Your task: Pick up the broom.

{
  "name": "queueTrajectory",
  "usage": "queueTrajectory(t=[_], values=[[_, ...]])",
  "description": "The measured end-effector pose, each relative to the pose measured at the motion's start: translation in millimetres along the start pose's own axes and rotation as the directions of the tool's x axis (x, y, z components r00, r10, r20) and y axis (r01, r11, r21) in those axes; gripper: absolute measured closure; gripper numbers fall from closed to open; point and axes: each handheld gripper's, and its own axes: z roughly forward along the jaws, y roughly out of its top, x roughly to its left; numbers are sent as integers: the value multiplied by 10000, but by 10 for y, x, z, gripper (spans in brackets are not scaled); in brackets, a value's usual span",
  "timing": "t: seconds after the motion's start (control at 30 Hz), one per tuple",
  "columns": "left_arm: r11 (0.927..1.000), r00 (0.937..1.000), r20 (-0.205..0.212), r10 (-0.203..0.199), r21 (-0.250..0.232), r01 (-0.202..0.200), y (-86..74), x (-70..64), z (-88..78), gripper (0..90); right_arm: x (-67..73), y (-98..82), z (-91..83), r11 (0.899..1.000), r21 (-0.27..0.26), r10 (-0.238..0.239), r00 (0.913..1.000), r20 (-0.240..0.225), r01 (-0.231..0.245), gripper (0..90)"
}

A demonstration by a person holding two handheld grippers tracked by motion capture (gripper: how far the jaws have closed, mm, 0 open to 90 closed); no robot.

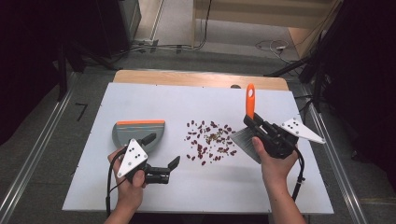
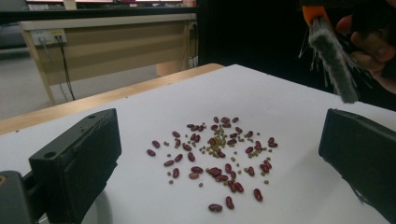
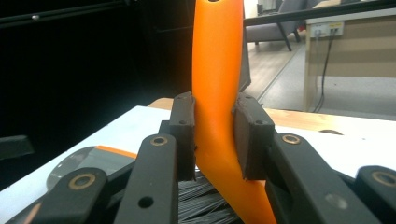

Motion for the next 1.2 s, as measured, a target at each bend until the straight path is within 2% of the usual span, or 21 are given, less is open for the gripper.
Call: queueTrajectory(t=[0.23, 0.37, 0.53, 0.67, 0.8, 0.9, 1.03, 1.2], values=[[10000, 9988, 482, 40, 39, -42, 44, -100, 147, 0, 156, -45, 74, 10000, 64, -69, 9991, -430, 72, 700], [10000, 9964, 838, -93, 13, 92, 64, -146, 233, 0, 294, -84, 130, 9996, 152, -213, 9972, -723, 225, 700], [9998, 9945, 1031, -167, -99, 178, 50, -231, 326, 0, 398, -114, 175, 9994, 193, -283, 9950, -960, 302, 700], [9996, 9897, 1401, -284, 115, 270, 25, -286, 387, 0, 514, -144, 215, 9993, 131, -327, 9927, -1164, 344, 700], [9993, 9872, 1555, -359, 158, 338, 15, -347, 418, 0, 582, -163, 244, 9992, 169, -349, 9897, -1391, 376, 700], [9982, 9840, 1687, -581, 237, 549, 10, -390, 442, 0, 667, -179, 267, 9988, 172, -427, 9862, -1599, 460, 700], [9979, 9804, 1871, -625, 271, 584, 9, -426, 455, 0, 732, -194, 282, 9979, 111, -613, 9842, -1662, 640, 699], [9963, 9741, 2109, -818, 437, 742, 14, -486, 485, 2, 762, -213, 299, 9981, 86, -584, 9811, -1843, 610, 699]])
